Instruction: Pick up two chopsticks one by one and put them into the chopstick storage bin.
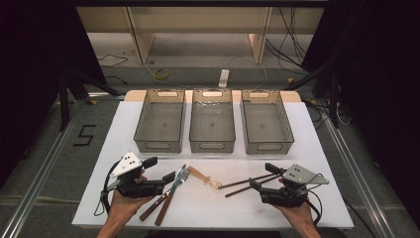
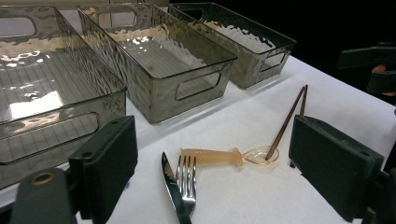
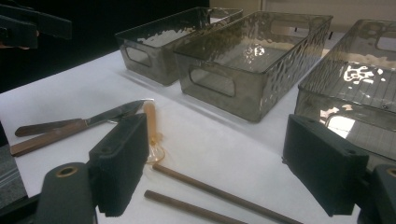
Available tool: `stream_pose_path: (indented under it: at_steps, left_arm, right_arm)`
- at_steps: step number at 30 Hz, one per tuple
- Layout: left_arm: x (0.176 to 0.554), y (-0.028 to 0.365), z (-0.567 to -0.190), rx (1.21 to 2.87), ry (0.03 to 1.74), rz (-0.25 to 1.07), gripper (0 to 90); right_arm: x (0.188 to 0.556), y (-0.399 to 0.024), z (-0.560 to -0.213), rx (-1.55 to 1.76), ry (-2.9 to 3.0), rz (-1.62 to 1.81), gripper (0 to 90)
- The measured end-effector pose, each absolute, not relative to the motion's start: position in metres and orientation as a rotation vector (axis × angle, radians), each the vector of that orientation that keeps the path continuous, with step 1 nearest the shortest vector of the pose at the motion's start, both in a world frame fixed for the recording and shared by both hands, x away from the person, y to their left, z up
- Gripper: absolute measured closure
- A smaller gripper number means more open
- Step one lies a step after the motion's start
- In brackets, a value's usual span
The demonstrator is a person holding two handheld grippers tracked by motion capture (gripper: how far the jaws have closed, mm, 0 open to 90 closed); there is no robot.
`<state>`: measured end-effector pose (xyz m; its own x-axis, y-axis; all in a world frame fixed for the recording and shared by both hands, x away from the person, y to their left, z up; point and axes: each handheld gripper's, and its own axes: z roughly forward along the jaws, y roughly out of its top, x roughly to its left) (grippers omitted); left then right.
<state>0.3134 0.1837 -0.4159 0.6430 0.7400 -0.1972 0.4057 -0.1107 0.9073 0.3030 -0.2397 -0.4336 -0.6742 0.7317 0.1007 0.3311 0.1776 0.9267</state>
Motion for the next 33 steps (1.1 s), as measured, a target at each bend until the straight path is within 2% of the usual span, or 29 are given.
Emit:
stream_pose_path:
  at_steps: [13, 26, 33]
  left_arm:
    - [0.314, 0.184, -0.416, 1.73, 0.938, 0.37, 15.0]
    - [0.315, 0.186, -0.416, 1.717, 0.955, 0.373, 15.0]
    - [0.315, 0.186, -0.416, 1.72, 0.957, 0.373, 15.0]
  right_arm:
    - [0.308, -0.239, -0.427, 0.939, 2.171, 1.461, 25.7]
    - [0.335, -0.236, -0.399, 0.787, 2.451, 1.209, 26.3]
    - [0.347, -0.228, -0.4, 0.737, 2.574, 1.07, 26.2]
